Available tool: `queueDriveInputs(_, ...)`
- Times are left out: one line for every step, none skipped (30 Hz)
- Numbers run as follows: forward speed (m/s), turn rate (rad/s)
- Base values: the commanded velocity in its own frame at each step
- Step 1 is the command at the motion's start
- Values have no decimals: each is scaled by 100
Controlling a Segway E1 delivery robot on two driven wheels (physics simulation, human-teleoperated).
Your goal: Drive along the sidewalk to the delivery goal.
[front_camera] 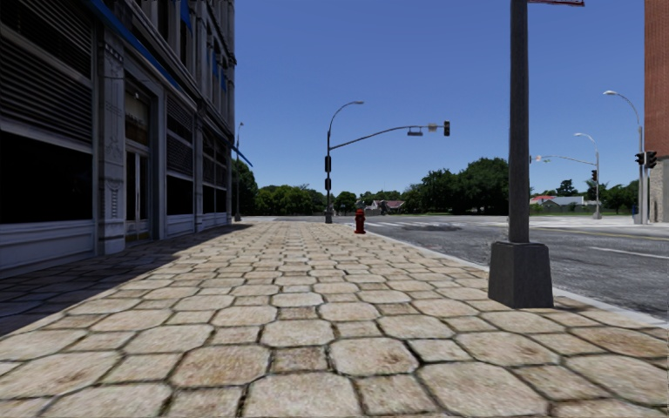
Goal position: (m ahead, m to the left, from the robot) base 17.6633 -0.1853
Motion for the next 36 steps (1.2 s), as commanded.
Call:
queueDriveInputs(200,19)
queueDriveInputs(200,19)
queueDriveInputs(200,19)
queueDriveInputs(200,19)
queueDriveInputs(200,20)
queueDriveInputs(200,20)
queueDriveInputs(200,20)
queueDriveInputs(200,20)
queueDriveInputs(200,20)
queueDriveInputs(200,20)
queueDriveInputs(200,20)
queueDriveInputs(200,20)
queueDriveInputs(200,20)
queueDriveInputs(200,20)
queueDriveInputs(200,20)
queueDriveInputs(200,20)
queueDriveInputs(200,20)
queueDriveInputs(200,20)
queueDriveInputs(200,20)
queueDriveInputs(200,13)
queueDriveInputs(200,13)
queueDriveInputs(200,5)
queueDriveInputs(200,0)
queueDriveInputs(200,0)
queueDriveInputs(200,0)
queueDriveInputs(200,0)
queueDriveInputs(200,0)
queueDriveInputs(200,0)
queueDriveInputs(200,0)
queueDriveInputs(200,0)
queueDriveInputs(200,0)
queueDriveInputs(200,0)
queueDriveInputs(200,0)
queueDriveInputs(200,0)
queueDriveInputs(200,0)
queueDriveInputs(200,0)
